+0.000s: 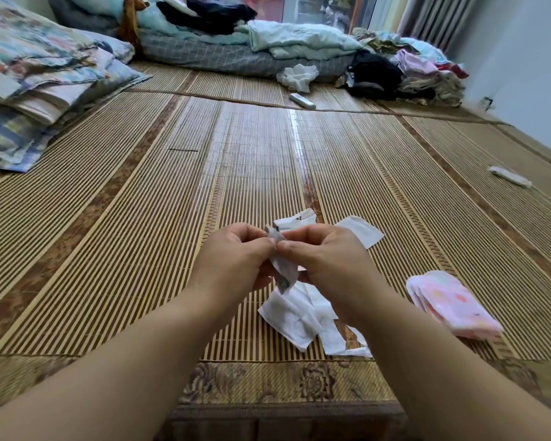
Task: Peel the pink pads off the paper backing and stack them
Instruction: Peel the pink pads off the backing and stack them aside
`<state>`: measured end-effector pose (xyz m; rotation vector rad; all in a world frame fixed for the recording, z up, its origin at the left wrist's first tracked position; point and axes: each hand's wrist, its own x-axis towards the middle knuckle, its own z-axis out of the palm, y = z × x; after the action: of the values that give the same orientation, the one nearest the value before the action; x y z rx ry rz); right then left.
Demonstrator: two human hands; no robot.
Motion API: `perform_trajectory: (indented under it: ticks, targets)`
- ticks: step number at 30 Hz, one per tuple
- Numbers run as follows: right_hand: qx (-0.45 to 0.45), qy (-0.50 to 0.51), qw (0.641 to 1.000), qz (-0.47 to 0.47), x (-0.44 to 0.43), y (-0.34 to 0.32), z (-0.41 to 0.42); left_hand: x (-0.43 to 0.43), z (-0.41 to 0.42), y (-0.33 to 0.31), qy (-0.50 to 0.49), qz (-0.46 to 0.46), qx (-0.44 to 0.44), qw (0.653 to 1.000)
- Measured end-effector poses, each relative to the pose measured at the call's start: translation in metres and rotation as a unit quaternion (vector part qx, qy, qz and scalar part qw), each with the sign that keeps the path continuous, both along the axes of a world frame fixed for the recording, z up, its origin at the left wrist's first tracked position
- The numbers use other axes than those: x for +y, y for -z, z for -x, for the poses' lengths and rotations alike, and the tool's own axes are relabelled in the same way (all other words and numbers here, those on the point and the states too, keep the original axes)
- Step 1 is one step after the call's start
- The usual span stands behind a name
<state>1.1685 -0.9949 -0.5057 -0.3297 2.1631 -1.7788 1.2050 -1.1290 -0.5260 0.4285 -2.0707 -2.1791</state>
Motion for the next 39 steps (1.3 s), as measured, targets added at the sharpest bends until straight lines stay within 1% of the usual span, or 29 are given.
perform_trajectory:
  ticks: [2,4,6,7,9,11,13,15,17,19,21,22,23,26,29,33,37,39]
  targets:
    - [0.015,-0.056,0.998,-0.003,0.003,-0.001,-0.001,-0.001,0.0,-0.002,-0.008,-0.055,-0.006,0.998]
    - [0.028,-0.103,0.994,-0.017,0.004,0.0,-0.002,-0.003,0.001,-0.005,-0.004,-0.134,-0.009,0.991]
    - [0.049,-0.101,0.993,-0.02,0.003,0.004,-0.003,-0.002,0.0,-0.007,0.024,-0.196,-0.007,0.98]
    - [0.068,-0.088,0.993,-0.028,0.002,0.006,-0.003,-0.002,0.001,-0.006,0.038,-0.199,-0.01,0.979]
    - [0.105,-0.062,0.99,-0.064,0.004,0.009,-0.003,-0.001,0.001,-0.004,0.061,-0.164,-0.022,0.984]
    - [0.108,-0.046,0.989,-0.09,0.012,0.012,-0.001,0.0,0.002,-0.002,0.069,-0.136,-0.03,0.988]
    - [0.078,-0.033,0.993,-0.084,0.023,0.014,0.002,0.0,0.002,-0.001,0.064,-0.117,-0.028,0.991]
    - [0.033,-0.004,0.999,-0.043,0.037,0.013,0.009,-0.001,0.001,0.001,0.06,-0.073,-0.02,0.995]
    - [-0.015,0.043,0.999,0.024,0.058,0.006,0.02,-0.002,0.002,0.006,0.055,0.019,-0.016,0.998]
    - [-0.032,0.101,0.993,0.06,0.088,-0.005,0.034,-0.001,0.003,0.012,0.057,0.131,-0.01,0.99]
    - [-0.008,0.16,0.986,0.041,0.126,-0.013,0.046,0.003,0.003,0.018,0.083,0.247,0.001,0.965]
    - [0.001,0.186,0.982,0.016,0.145,-0.014,0.051,0.006,0.003,0.02,0.098,0.294,0.006,0.951]
    - [-0.003,0.209,0.978,-0.012,0.163,-0.012,0.054,0.009,0.002,0.023,0.111,0.32,0.009,0.941]
    - [-0.08,0.235,0.965,-0.087,0.201,0.002,0.06,0.014,0.001,0.028,0.139,0.34,0.013,0.93]
    - [-0.139,0.235,0.954,-0.121,0.219,0.019,0.062,0.017,0.002,0.031,0.147,0.356,0.015,0.923]
    - [-0.145,0.242,0.953,-0.107,0.223,0.026,0.065,0.019,0.003,0.033,0.151,0.367,0.02,0.918]
    - [-0.161,0.24,0.955,-0.071,0.22,0.027,0.065,0.019,0.003,0.033,0.146,0.369,0.027,0.918]
    - [-0.155,0.234,0.956,-0.09,0.218,0.027,0.064,0.019,0.003,0.034,0.148,0.368,0.026,0.918]
